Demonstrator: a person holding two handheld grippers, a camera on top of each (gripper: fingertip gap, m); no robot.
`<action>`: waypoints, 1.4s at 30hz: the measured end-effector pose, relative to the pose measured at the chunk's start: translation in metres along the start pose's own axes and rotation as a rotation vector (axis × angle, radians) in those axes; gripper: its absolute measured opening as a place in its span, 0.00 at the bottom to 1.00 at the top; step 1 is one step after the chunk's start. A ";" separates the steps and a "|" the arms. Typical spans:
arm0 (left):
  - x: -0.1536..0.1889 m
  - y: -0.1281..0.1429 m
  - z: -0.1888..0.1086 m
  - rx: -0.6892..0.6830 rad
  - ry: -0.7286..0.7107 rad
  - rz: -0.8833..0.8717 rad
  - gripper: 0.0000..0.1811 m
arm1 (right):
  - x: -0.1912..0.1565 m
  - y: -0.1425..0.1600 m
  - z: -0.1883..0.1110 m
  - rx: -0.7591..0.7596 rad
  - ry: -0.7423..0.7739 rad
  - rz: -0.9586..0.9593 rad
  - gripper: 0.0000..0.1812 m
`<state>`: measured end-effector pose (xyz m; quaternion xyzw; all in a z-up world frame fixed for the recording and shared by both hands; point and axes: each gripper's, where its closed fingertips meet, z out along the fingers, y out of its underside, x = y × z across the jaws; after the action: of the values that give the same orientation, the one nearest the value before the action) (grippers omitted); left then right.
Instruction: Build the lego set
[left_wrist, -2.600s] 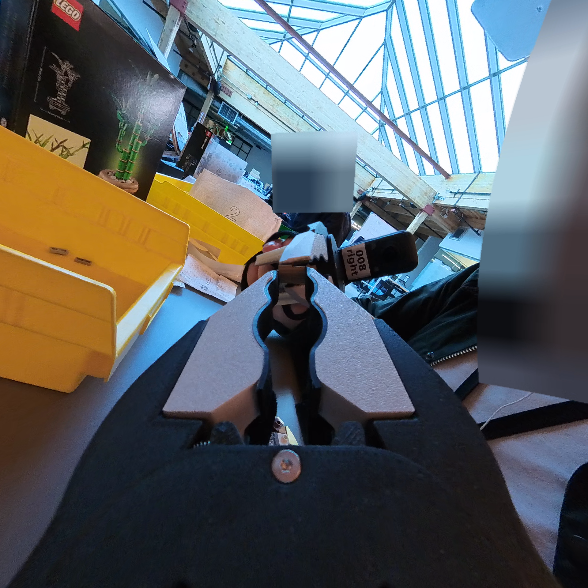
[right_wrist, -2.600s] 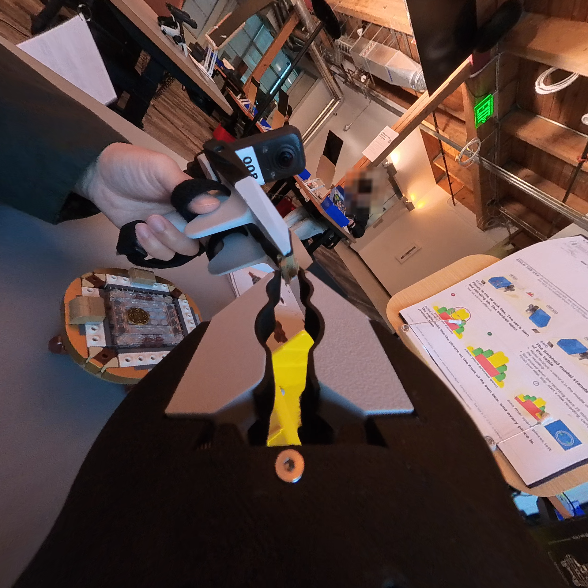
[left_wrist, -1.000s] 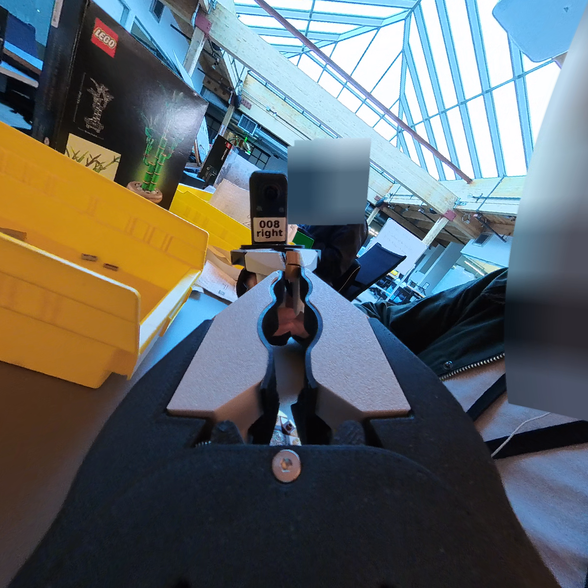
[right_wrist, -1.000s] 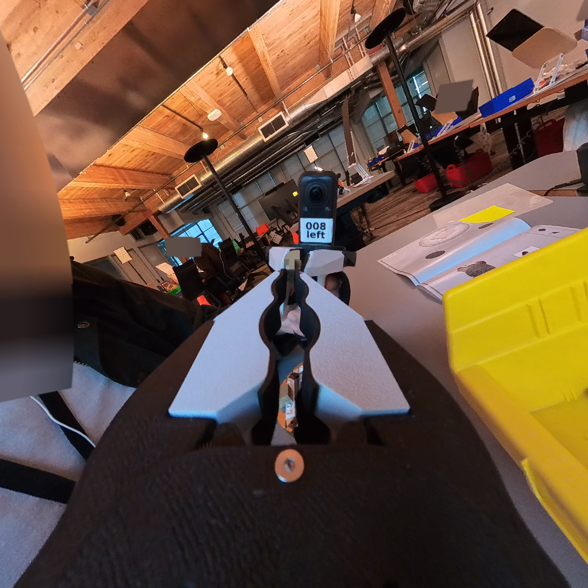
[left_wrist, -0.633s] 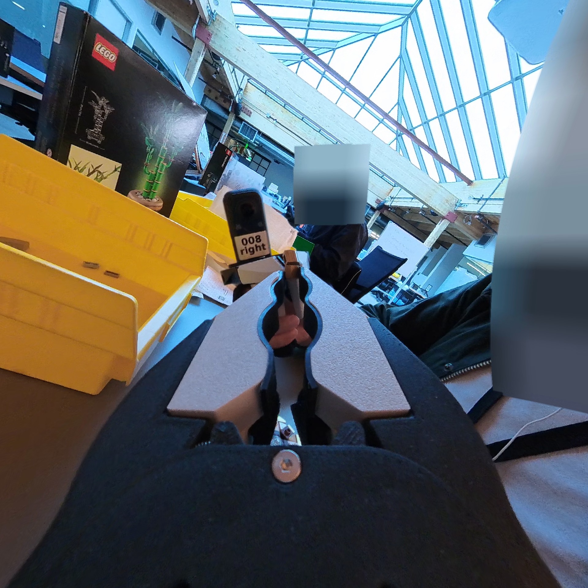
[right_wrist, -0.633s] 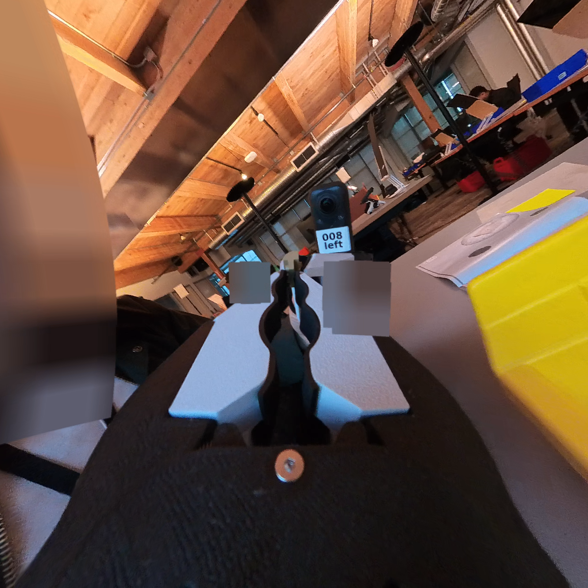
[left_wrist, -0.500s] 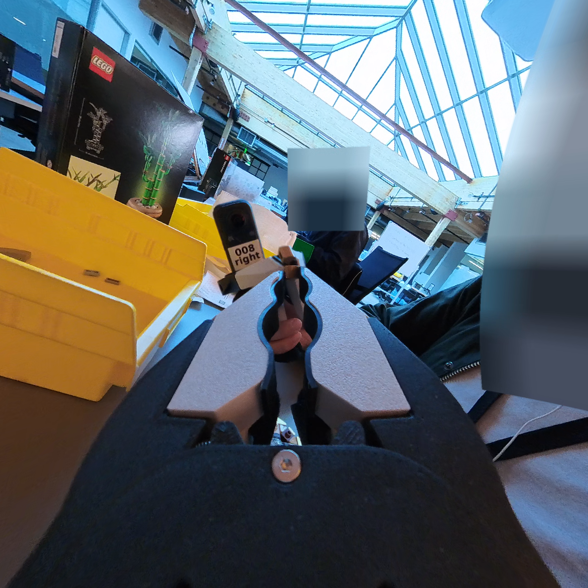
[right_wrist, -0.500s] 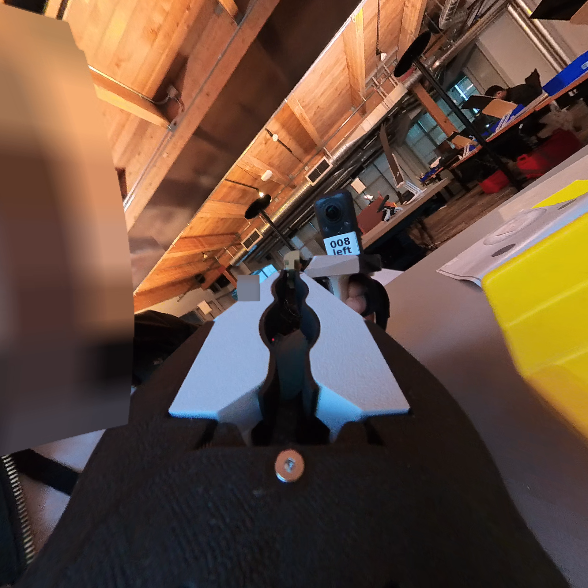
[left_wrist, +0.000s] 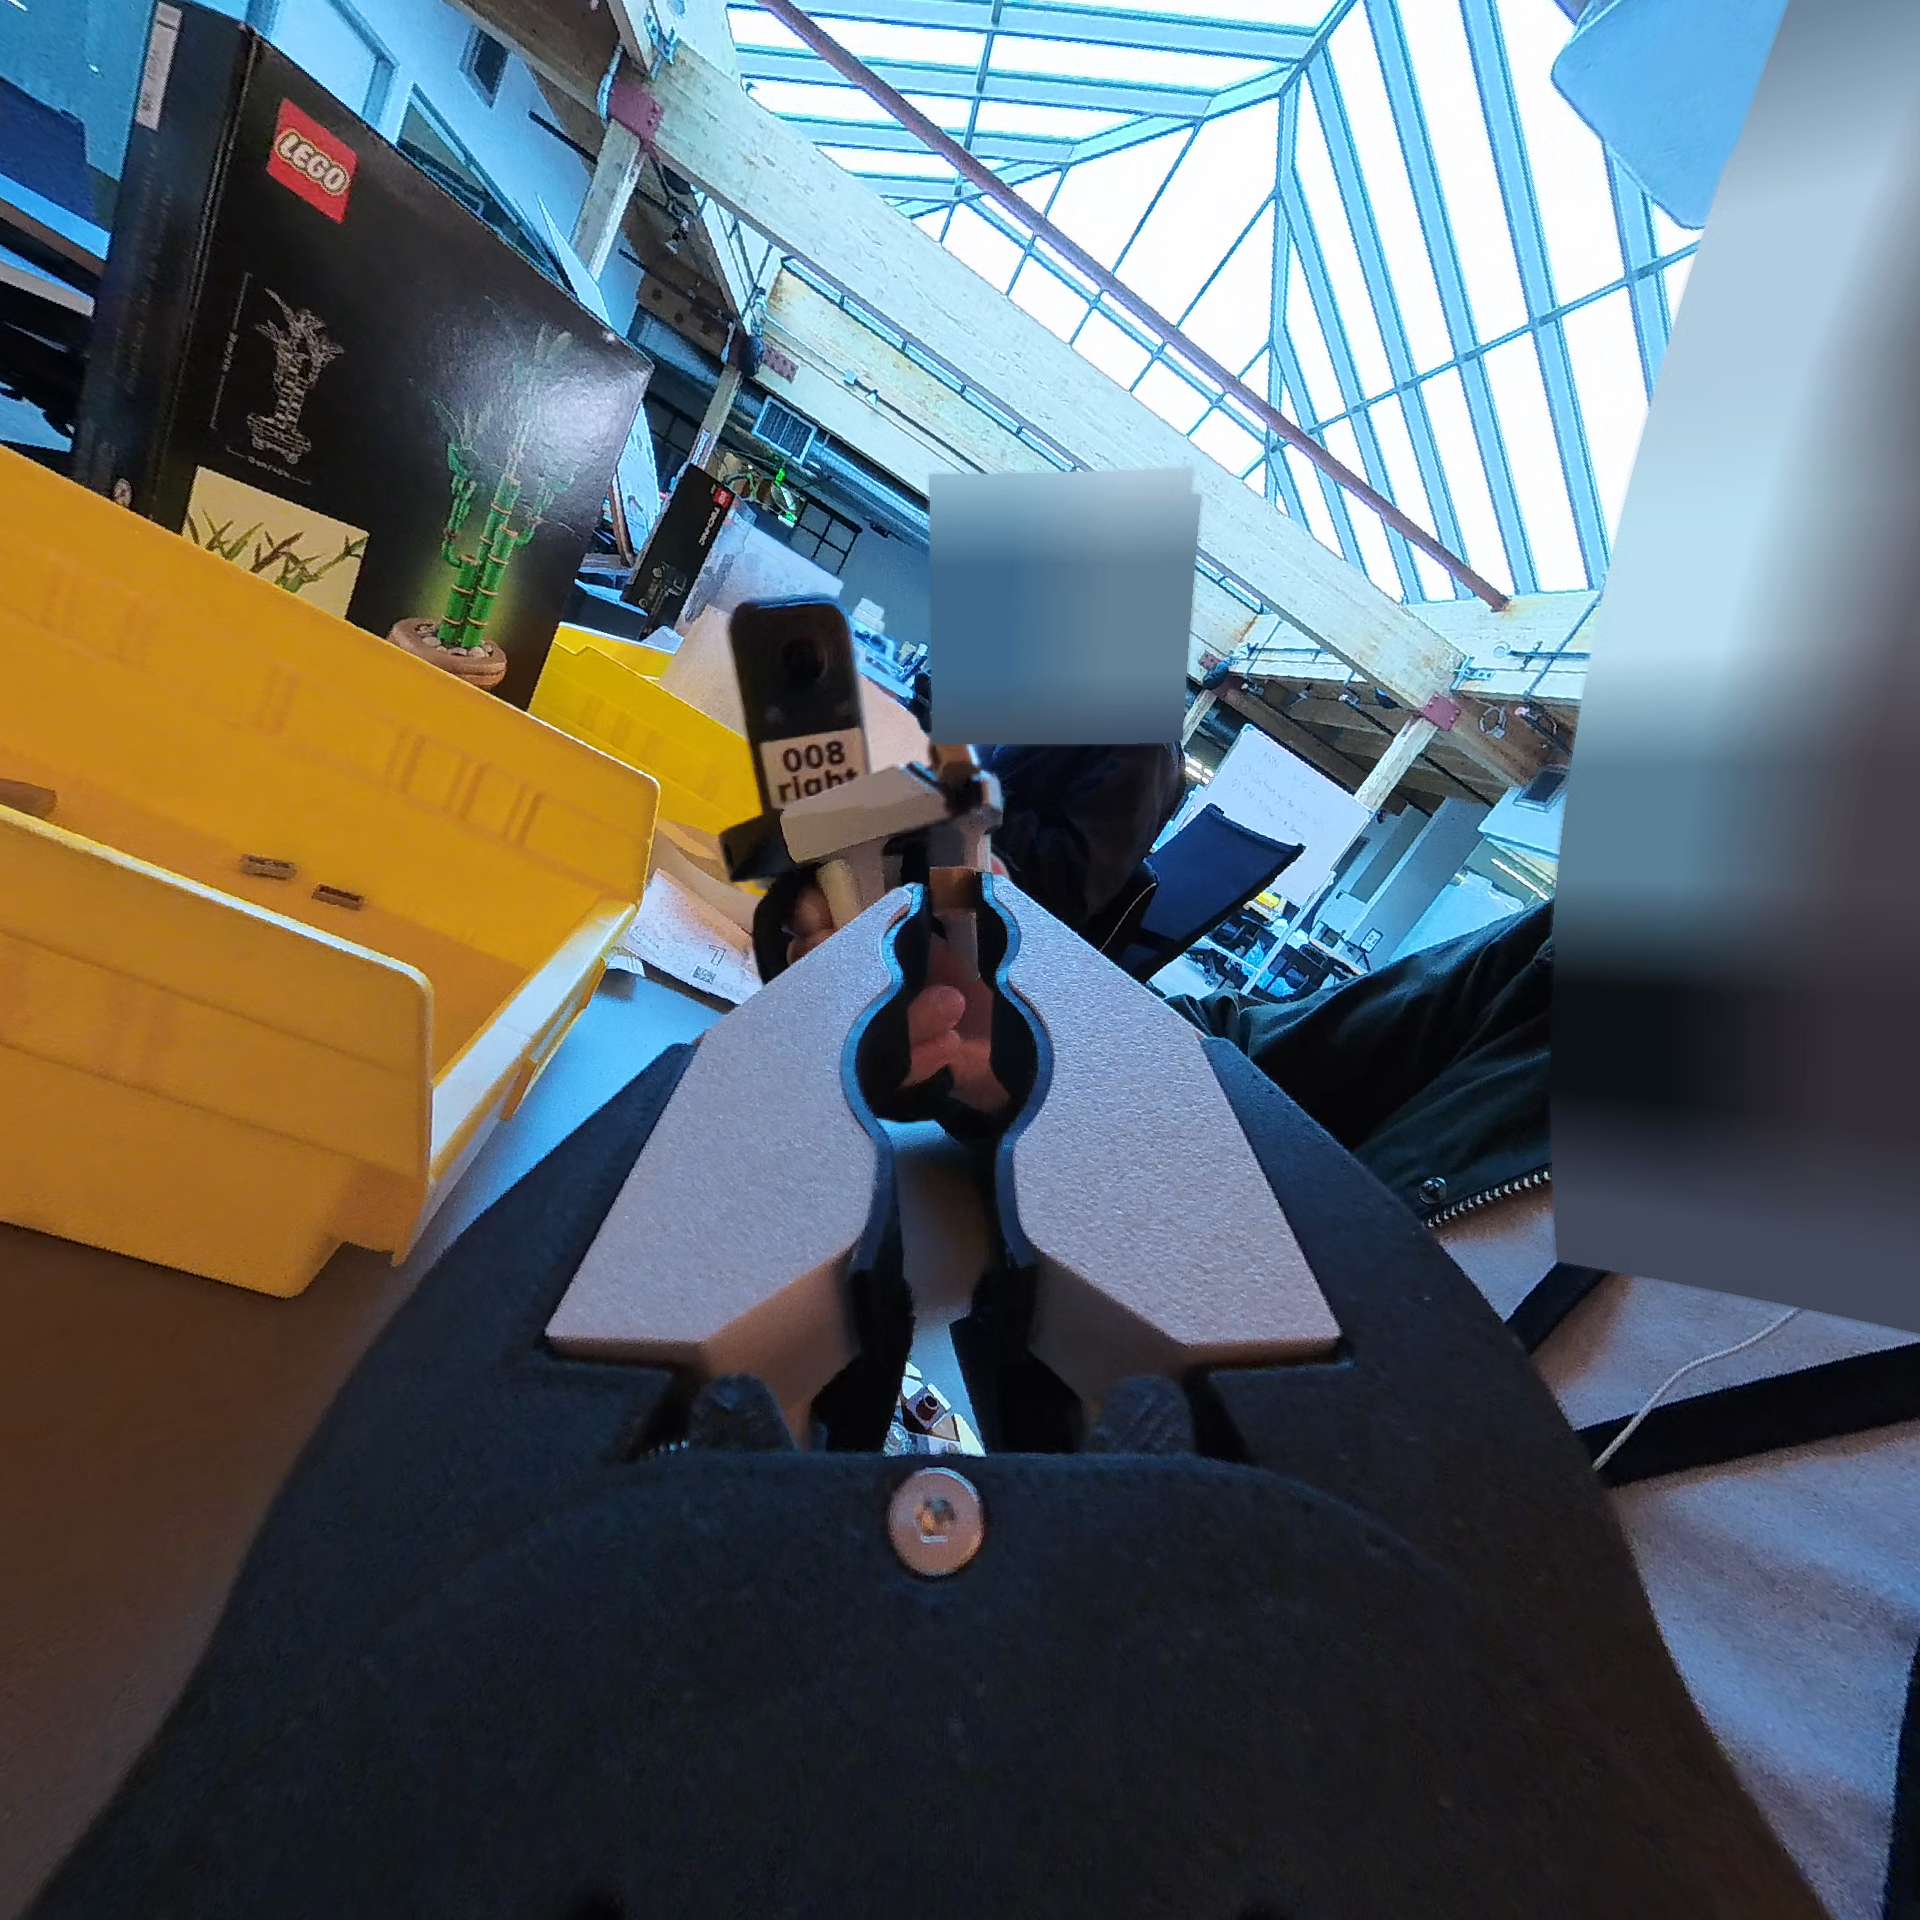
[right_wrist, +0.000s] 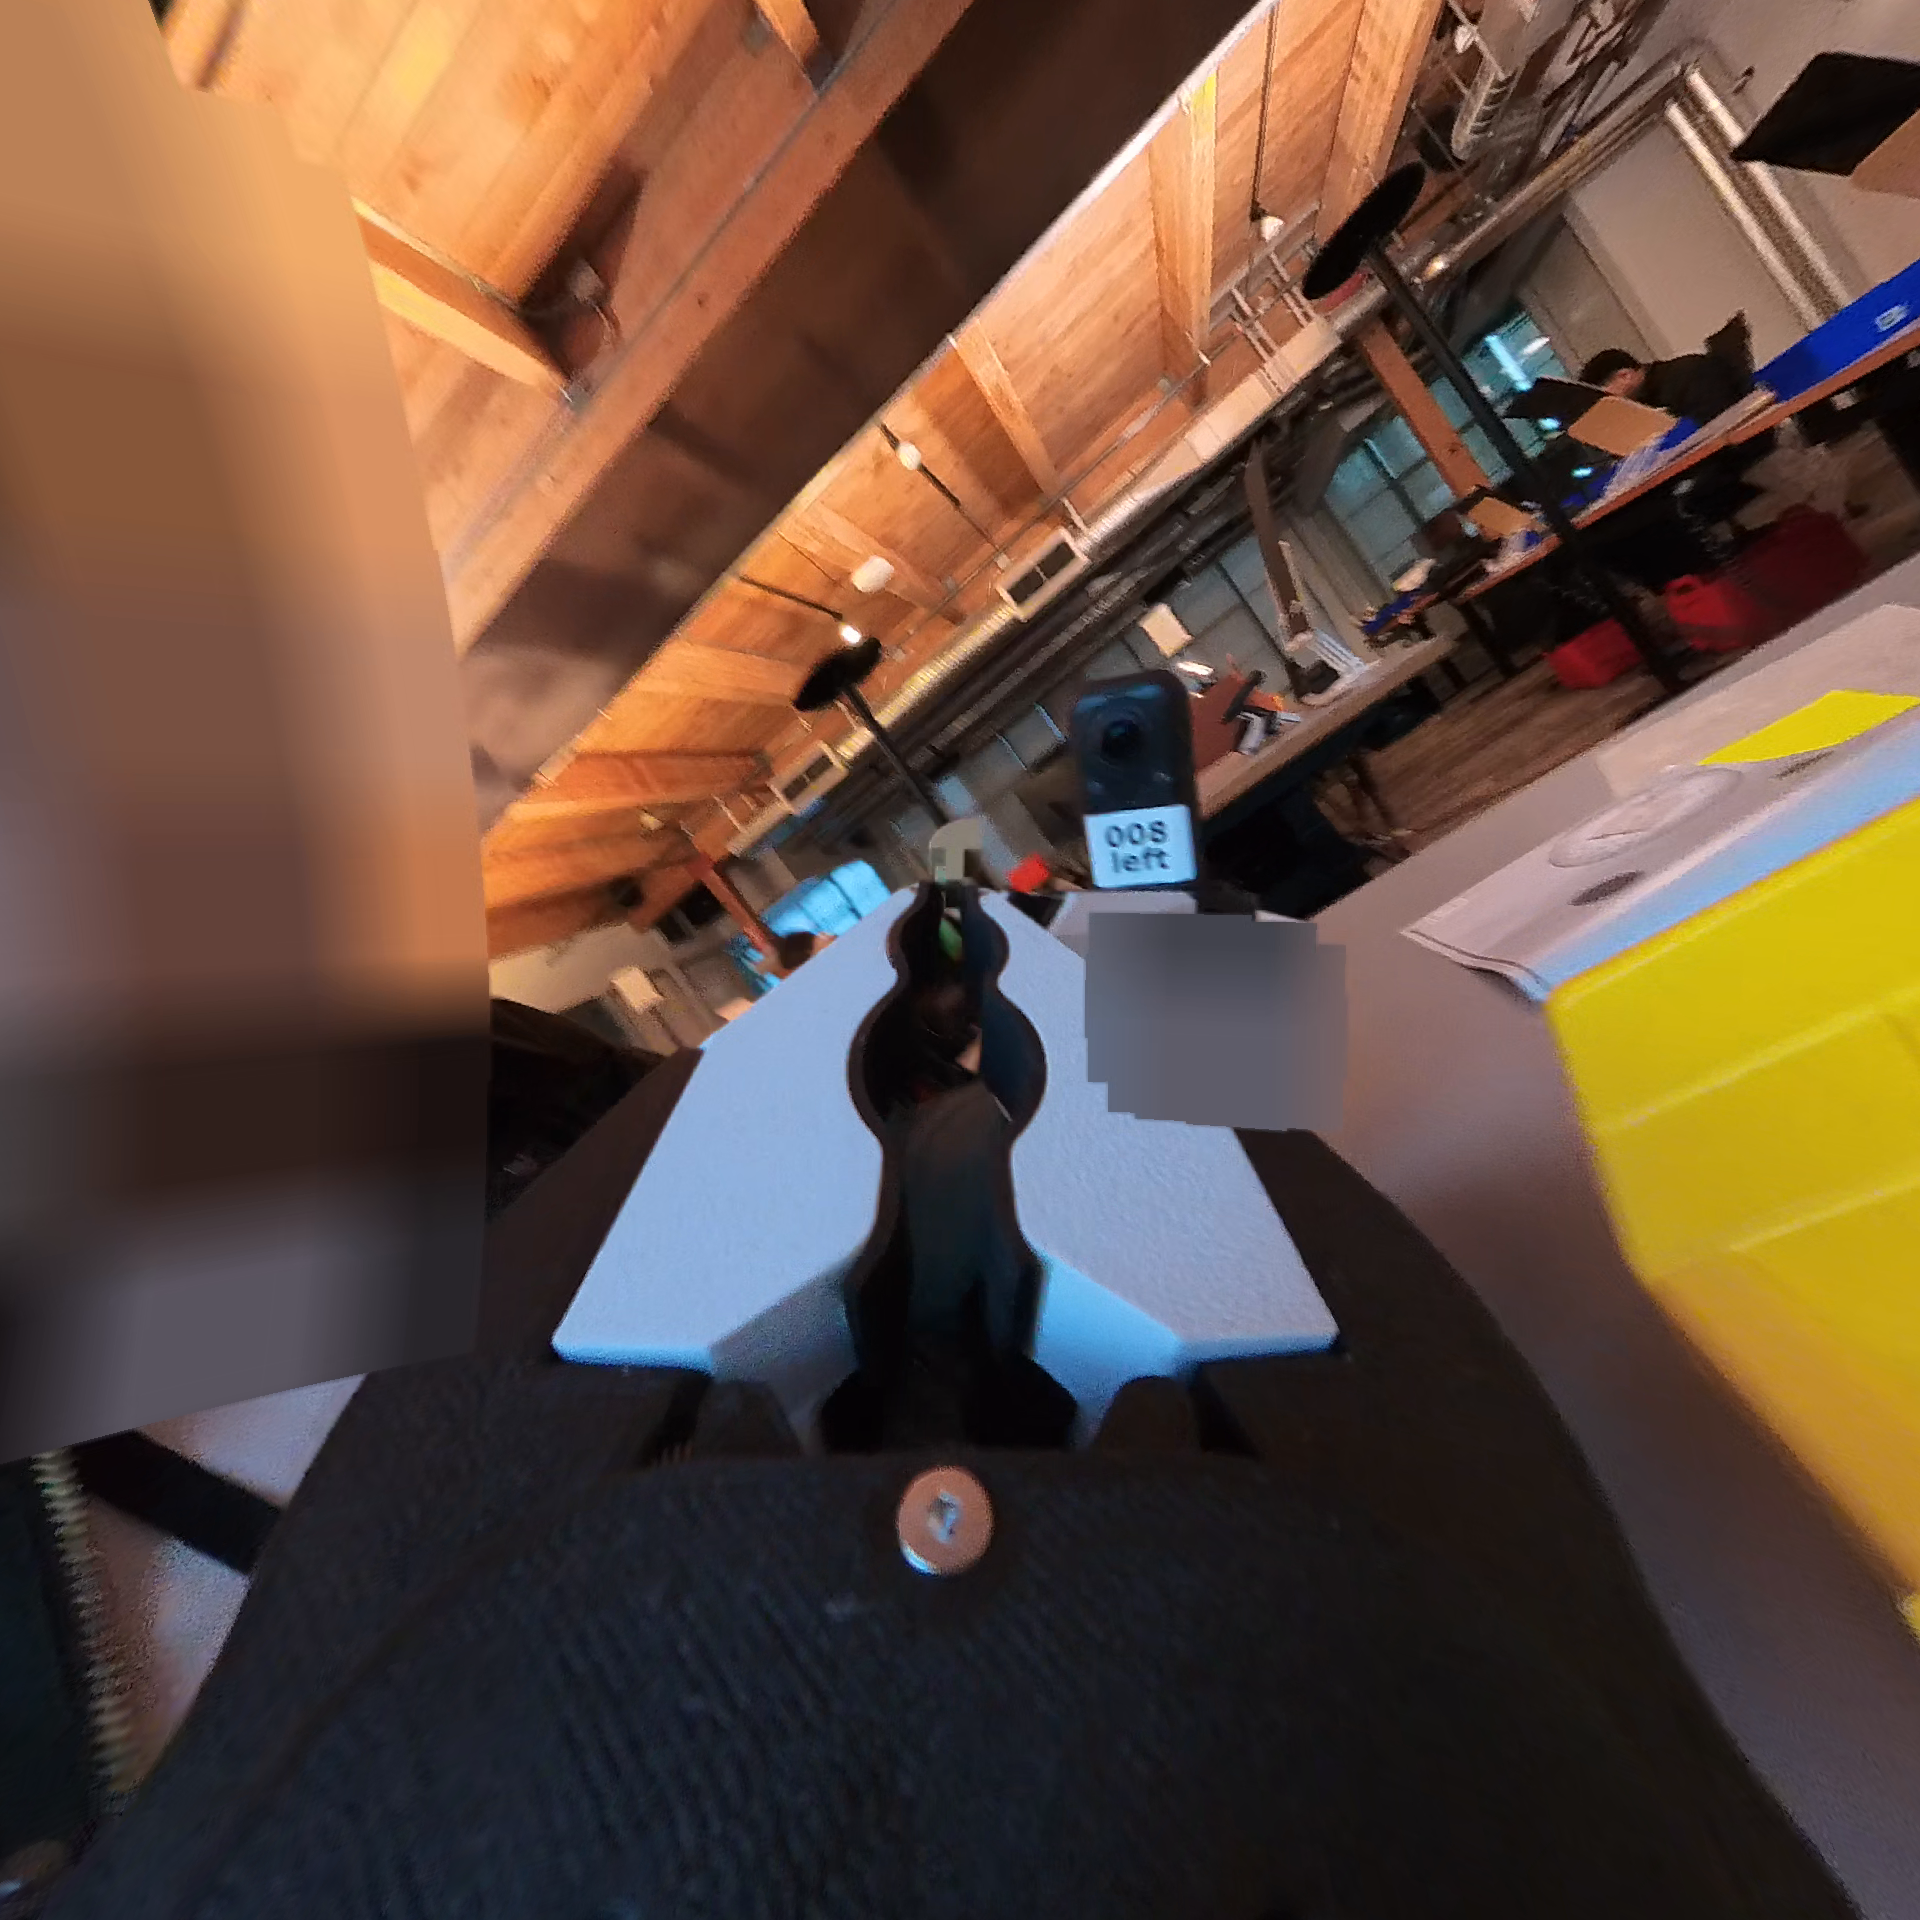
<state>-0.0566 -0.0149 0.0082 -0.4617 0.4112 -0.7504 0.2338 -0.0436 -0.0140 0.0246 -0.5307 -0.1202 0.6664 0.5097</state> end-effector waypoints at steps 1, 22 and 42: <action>0.000 -0.001 0.000 0.003 -0.001 0.001 0.03 | 0.003 0.003 0.000 -0.037 0.042 -0.066 0.01; -0.007 -0.003 -0.004 0.017 -0.031 -0.002 0.03 | 0.079 -0.016 -0.057 -0.839 1.002 -1.844 0.01; -0.024 0.003 -0.005 0.006 -0.092 -0.098 0.03 | 0.031 0.026 -0.002 -0.489 0.593 -1.473 0.11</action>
<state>-0.0501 0.0032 -0.0079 -0.5147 0.3744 -0.7402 0.2169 -0.0533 -0.0012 -0.0126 -0.5657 -0.4390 -0.0504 0.6962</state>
